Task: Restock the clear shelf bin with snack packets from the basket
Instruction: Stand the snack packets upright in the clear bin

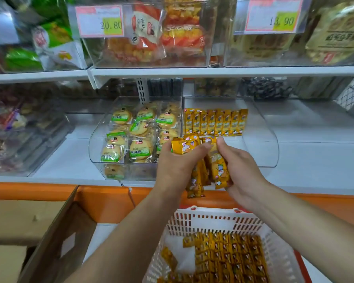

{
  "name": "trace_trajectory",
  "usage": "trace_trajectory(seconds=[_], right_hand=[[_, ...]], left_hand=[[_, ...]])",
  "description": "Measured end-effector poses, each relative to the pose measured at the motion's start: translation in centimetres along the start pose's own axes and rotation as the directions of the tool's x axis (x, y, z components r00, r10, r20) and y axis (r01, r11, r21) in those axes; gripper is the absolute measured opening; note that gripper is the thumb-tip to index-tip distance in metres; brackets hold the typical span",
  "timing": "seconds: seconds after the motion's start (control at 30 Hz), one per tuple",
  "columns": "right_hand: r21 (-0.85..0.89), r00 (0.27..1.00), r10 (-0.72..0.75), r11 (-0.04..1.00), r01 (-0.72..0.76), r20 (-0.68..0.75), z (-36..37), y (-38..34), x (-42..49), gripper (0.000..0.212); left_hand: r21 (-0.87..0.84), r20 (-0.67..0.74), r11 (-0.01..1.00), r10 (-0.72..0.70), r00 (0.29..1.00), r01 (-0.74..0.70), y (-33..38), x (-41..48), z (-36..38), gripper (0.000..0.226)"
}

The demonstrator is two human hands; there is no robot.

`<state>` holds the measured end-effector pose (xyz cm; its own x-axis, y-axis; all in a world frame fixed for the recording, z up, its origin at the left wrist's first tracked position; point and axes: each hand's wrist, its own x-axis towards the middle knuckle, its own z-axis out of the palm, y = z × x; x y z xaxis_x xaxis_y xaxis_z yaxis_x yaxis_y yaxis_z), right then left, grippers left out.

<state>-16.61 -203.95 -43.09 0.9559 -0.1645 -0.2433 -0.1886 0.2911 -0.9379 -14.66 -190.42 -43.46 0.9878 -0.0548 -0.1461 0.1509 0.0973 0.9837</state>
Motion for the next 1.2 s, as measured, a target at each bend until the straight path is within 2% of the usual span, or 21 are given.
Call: trace_trajectory(seconds=[0.1, 0.27, 0.33, 0.4, 0.47, 0.53, 0.63, 0.7, 0.73, 0.83, 0.9, 1.07, 1.17, 1.2], right_hand=[[-0.006, 1.0, -0.009, 1.0, 0.009, -0.004, -0.3, -0.2, 0.6, 0.039], [0.002, 0.99, 0.123, 0.992, -0.123, 0.069, -1.9, -1.0, 0.7, 0.041], [0.035, 0.978, 0.184, 0.982, -0.188, 0.095, -2.7, -1.7, 0.9, 0.042], [0.052, 0.963, 0.208, 0.974, -0.22, 0.17, -3.3, -2.5, 1.5, 0.04], [-0.011, 0.959, 0.18, 0.983, -0.182, 0.22, -3.5, -3.2, 2.6, 0.037], [-0.185, 0.976, 0.105, 0.98, -0.07, 0.189, -3.4, -3.8, 4.4, 0.042], [-0.511, 0.991, -0.078, 0.851, 0.123, 0.109, -3.1, -4.3, 8.7, 0.044], [-0.711, 0.97, -0.226, 0.669, 0.218, 0.084, -2.7, -4.3, 12.2, 0.042], [-0.78, 0.956, -0.281, 0.579, 0.239, 0.084, -2.4, -4.2, 13.9, 0.044], [-0.877, 0.931, -0.332, 0.391, 0.281, 0.15, -0.9, -3.3, 18.5, 0.05], [-0.916, 0.911, -0.351, 0.252, 0.312, 0.214, 0.1, -2.4, 21.0, 0.052], [-0.929, 0.877, -0.384, 0.108, 0.354, 0.289, 1.7, -1.3, 25.1, 0.056], [-0.919, 0.862, -0.424, 0.143, 0.368, 0.279, 2.0, -0.9, 26.3, 0.05], [-0.922, 0.857, -0.422, 0.108, 0.372, 0.296, 2.1, -0.6, 26.8, 0.044]], left_hand=[[0.051, 0.028, 0.999, 0.002, 1.0, -0.003, 0.3, 0.4, -1.4, 0.067], [0.084, 0.003, 0.996, 0.004, 1.0, -0.005, 0.6, 0.8, -3.0, 0.062], [0.105, 0.012, 0.994, 0.03, 0.999, -0.031, 0.9, 1.1, -3.0, 0.066], [0.151, -0.005, 0.987, 0.054, 0.999, -0.052, 1.2, 1.5, -2.8, 0.086], [0.188, -0.012, 0.979, 0.08, 0.997, -0.077, 1.3, 2.0, -2.6, 0.093], [0.215, -0.017, 0.971, 0.111, 0.994, -0.104, 1.2, 2.5, -2.7, 0.084], [0.243, -0.006, 0.961, 0.138, 0.99, -0.132, 0.8, 3.5, -3.6, 0.07], [0.248, 0.004, 0.954, 0.173, 0.985, -0.168, 0.7, 4.4, -4.4, 0.059], [0.25, 0.001, 0.951, 0.187, 0.982, -0.181, 0.8, 4.8, -4.7, 0.06], [0.244, -0.013, 0.952, 0.195, 0.981, -0.186, 0.9, 5.9, -5.3, 0.074], [0.231, -0.003, 0.955, 0.192, 0.981, -0.187, 0.9, 6.5, -5.5, 0.072], [0.226, 0.026, 0.951, 0.211, 0.977, -0.212, 0.5, 7.5, -5.3, 0.06], [0.19, 0.033, 0.962, 0.195, 0.98, -0.198, 0.1, 7.7, -5.0, 0.058], [0.189, 0.041, 0.963, 0.189, 0.981, -0.193, -0.1, 7.8, -5.0, 0.061]])
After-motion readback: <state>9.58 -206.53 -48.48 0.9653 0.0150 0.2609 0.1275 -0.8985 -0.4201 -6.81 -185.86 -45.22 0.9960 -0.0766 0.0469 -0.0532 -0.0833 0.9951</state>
